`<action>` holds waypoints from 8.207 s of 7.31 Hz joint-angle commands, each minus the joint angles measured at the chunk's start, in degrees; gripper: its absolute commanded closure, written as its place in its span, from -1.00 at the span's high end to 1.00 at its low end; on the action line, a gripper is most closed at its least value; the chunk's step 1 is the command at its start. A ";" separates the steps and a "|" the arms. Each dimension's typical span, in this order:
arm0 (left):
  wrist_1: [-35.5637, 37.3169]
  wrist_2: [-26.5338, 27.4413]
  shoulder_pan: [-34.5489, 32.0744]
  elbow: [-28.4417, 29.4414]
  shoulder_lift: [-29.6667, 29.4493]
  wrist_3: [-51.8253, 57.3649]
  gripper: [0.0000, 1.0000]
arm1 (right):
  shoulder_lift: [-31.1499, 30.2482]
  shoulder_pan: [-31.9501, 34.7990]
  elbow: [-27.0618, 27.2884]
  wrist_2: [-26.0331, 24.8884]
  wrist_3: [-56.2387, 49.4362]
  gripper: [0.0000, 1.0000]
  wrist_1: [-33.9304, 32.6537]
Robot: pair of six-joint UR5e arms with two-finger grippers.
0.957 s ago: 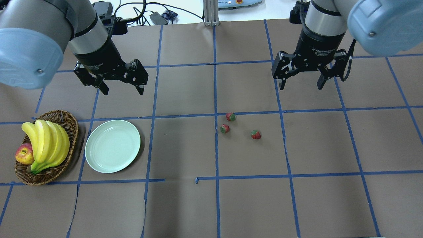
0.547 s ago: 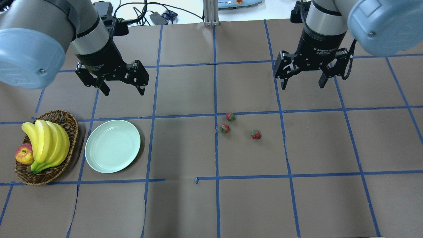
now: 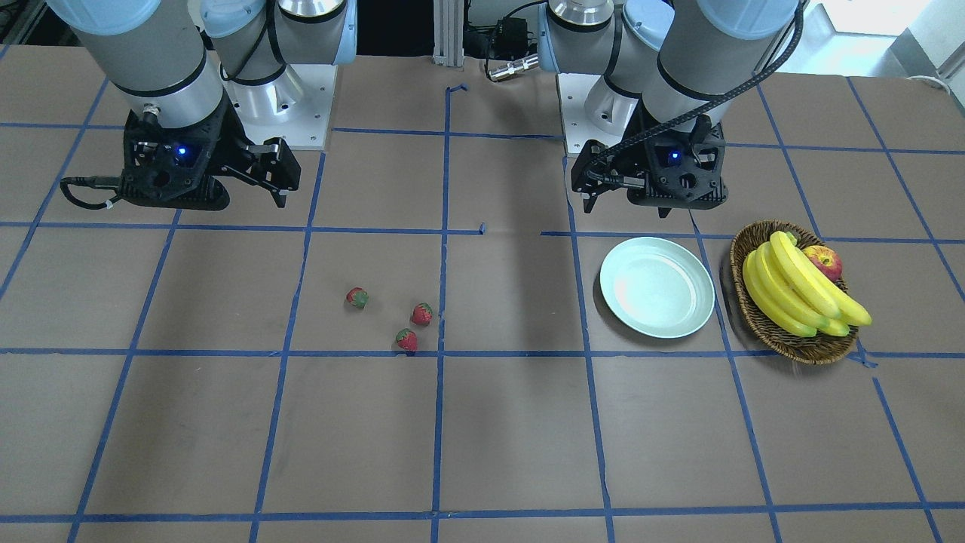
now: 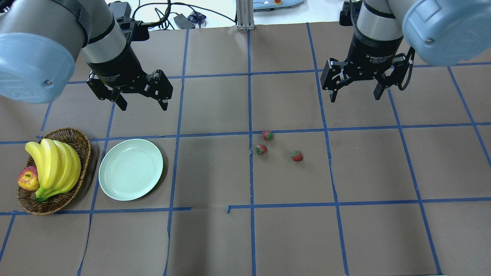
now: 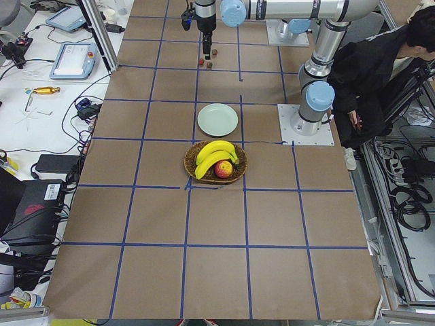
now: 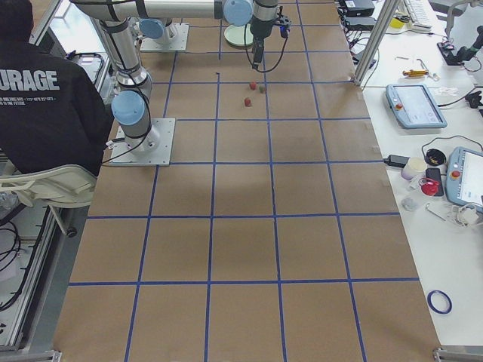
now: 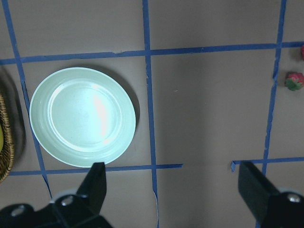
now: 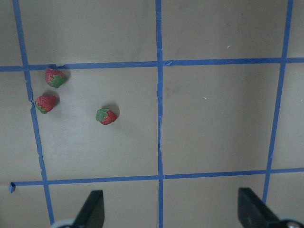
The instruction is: Collect all strawberries into plate
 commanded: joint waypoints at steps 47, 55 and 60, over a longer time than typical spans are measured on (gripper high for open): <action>0.00 0.85 0.61 -3.07 0.70 0.51 1.00 | 19.17 21.44 8.62 9.08 19.57 -1.00 -34.93; -0.53 1.02 3.08 -3.86 1.49 0.87 1.00 | 25.60 22.85 8.71 11.72 18.78 -0.05 -36.60; -0.53 1.02 2.99 -3.95 1.49 0.87 1.00 | 22.89 22.76 8.27 11.63 21.32 1.00 -36.08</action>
